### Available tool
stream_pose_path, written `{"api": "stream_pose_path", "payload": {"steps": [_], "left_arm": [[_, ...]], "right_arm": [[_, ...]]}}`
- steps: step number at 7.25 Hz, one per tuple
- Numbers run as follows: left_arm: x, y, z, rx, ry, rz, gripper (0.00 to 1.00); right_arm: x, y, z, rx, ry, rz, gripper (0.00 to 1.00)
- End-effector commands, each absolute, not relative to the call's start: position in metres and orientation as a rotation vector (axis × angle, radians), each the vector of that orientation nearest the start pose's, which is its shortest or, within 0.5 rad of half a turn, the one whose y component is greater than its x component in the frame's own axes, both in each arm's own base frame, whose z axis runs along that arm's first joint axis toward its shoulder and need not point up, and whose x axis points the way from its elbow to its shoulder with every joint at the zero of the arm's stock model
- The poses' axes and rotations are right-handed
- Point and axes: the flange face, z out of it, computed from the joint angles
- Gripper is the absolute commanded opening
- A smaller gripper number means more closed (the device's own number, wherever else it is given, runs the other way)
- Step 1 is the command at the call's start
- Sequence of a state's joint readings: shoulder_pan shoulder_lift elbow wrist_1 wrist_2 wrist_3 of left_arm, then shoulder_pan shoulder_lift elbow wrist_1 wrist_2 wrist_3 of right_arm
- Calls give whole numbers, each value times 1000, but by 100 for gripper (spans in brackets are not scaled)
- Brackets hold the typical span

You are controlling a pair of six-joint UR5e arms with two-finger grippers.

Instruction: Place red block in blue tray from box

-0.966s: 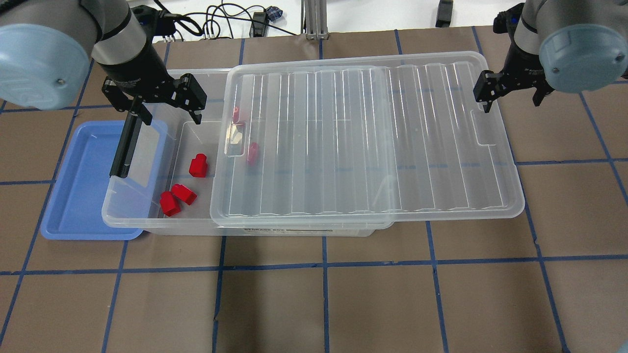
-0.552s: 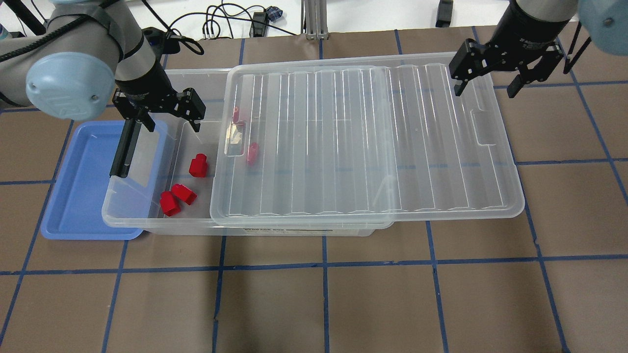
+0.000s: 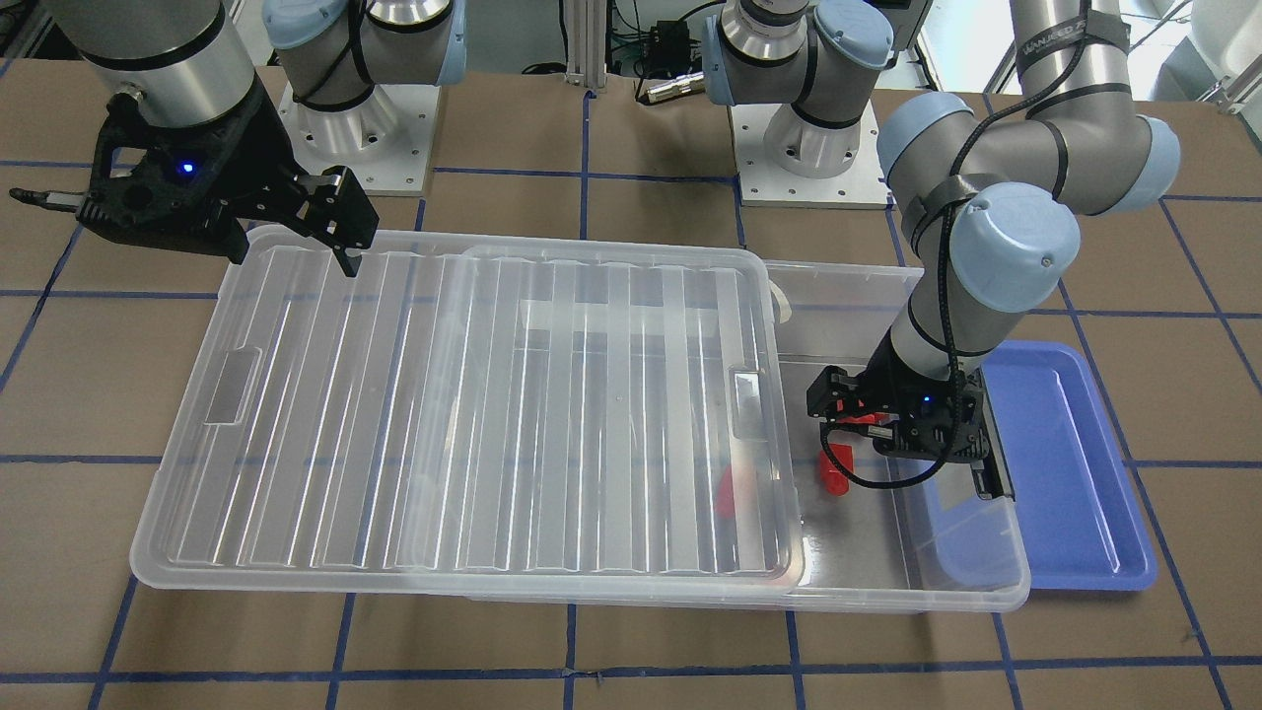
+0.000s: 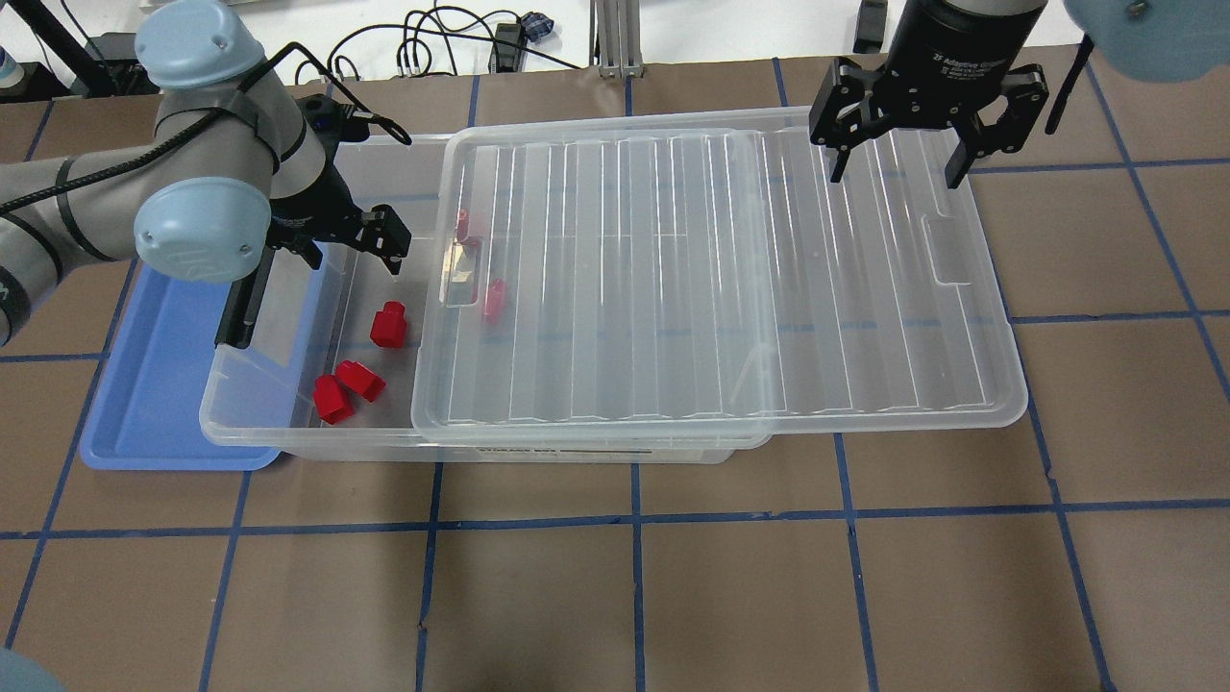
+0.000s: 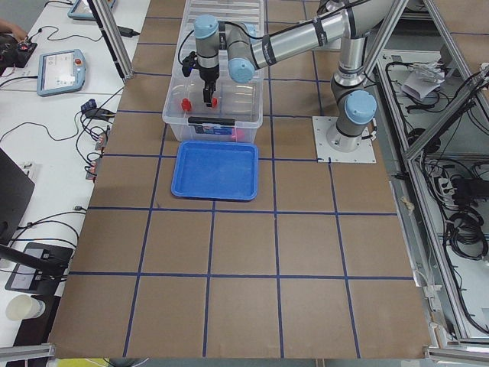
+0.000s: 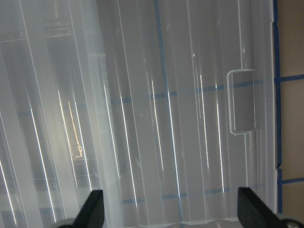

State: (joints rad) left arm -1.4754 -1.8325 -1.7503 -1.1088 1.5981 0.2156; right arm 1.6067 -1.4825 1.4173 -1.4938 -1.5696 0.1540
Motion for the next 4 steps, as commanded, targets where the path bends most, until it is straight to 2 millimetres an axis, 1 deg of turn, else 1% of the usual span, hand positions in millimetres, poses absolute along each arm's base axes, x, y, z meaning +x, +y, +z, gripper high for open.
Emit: {"api": "stream_pose_path", "payload": {"steps": [1, 2, 3, 4], "left_arm": [[-72, -580, 290, 198, 3110, 7, 98], [-70, -580, 283, 182, 3118, 36, 98], [-64, -582, 276, 159, 3123, 52, 98], [-65, -583, 270, 176, 3125, 66, 96]], "right_arm": [[153, -525, 511, 178, 3137, -17, 100], [153, -524, 510, 176, 3137, -15, 100], [153, -524, 510, 176, 3137, -15, 100], [153, -524, 510, 176, 3137, -15, 100]]}}
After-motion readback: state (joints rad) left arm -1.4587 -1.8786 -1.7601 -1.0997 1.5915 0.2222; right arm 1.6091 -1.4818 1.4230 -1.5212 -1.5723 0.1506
